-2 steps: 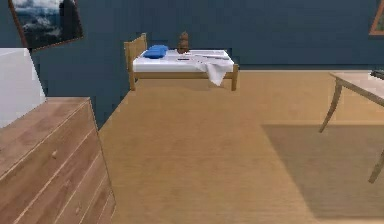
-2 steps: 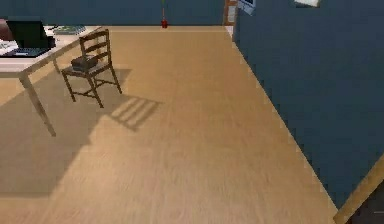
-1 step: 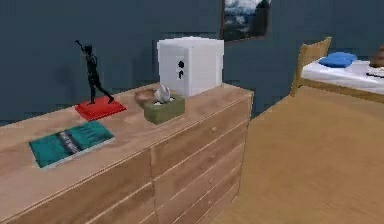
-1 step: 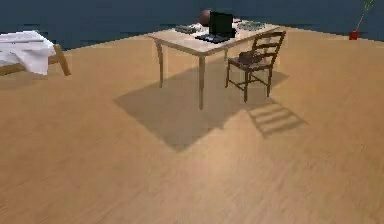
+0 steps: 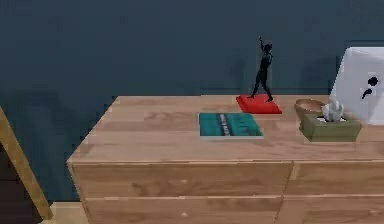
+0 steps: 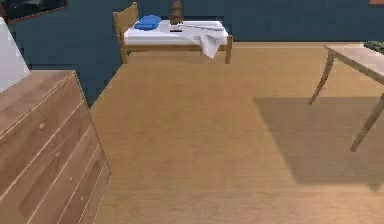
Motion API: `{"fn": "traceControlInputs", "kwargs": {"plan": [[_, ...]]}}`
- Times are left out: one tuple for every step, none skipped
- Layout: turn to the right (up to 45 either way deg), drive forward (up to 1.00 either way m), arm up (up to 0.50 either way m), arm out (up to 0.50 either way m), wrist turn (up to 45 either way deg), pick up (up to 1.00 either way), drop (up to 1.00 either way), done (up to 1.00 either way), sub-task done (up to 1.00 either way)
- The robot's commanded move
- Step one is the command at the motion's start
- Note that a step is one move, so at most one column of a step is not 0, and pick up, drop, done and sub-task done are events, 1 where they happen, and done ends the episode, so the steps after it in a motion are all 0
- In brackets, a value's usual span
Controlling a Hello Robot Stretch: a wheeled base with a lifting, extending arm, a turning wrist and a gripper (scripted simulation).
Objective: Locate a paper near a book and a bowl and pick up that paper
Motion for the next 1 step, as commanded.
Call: {"fn": "traceControlInputs", "kwargs": {"plan": [[-45.0,0.0,0.0,0.0,0.0,0.0,0.0,0.0,0.0]]}}
